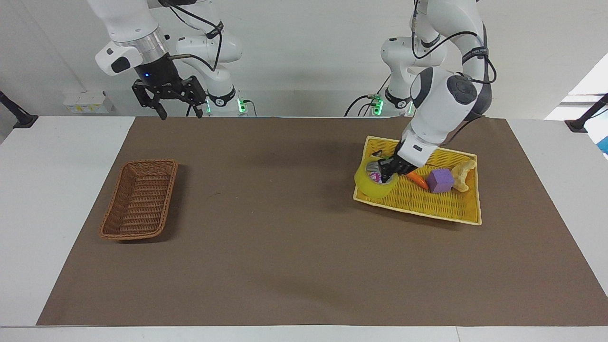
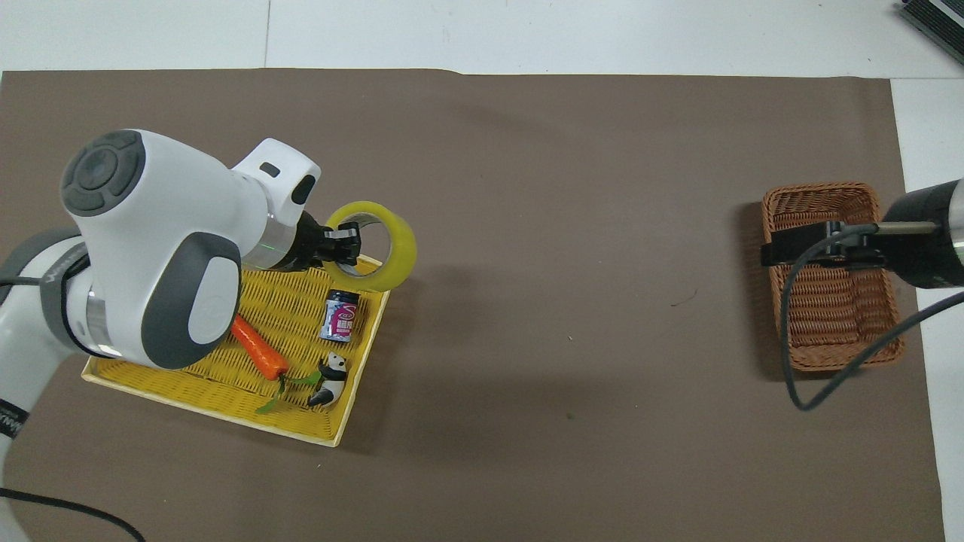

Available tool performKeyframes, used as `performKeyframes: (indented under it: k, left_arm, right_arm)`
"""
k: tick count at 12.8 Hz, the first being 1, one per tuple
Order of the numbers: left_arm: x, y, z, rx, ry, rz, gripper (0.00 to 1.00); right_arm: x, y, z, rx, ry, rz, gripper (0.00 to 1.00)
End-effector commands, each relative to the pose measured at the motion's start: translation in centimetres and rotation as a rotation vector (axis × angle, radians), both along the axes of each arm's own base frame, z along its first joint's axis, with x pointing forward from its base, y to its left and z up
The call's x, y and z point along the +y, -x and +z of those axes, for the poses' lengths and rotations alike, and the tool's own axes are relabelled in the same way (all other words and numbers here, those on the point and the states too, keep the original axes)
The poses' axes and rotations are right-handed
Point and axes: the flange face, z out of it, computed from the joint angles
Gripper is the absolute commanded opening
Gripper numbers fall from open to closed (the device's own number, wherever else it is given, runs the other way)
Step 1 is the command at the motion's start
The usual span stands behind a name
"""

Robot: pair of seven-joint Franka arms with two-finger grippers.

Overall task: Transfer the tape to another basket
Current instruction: 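Lift the tape with the left gripper while the right gripper approaches it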

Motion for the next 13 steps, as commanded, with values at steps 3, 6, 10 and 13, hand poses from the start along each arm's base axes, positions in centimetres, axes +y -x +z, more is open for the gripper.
performKeyframes:
  k: [3,6,10,13]
  left_arm:
    - [-6.9,2.8,5.5,-0.021,0.15,-0.034,0.0]
    - [-10.1,4.8,6.8,0.015,0.244,-0.032,0.0]
    - [-13.4,7.2,8.2,0.012,0.31,-0.034,0.0]
    - [-15.2,8.1,9.3,-0.024,0.344,-0.003,0.0]
  right_arm:
    - [5.8,0.8,-1.1,0.018,-0.223,0.069,1.0]
    - [7.2,0.8,-1.7,0.027,-0.372,0.051,1.0]
    - [8.9,0.7,-3.8,0.022,-0.477,0.085,1.0]
    - [8.8,1.4,-5.8,0.025,-0.5,0.166,1.0]
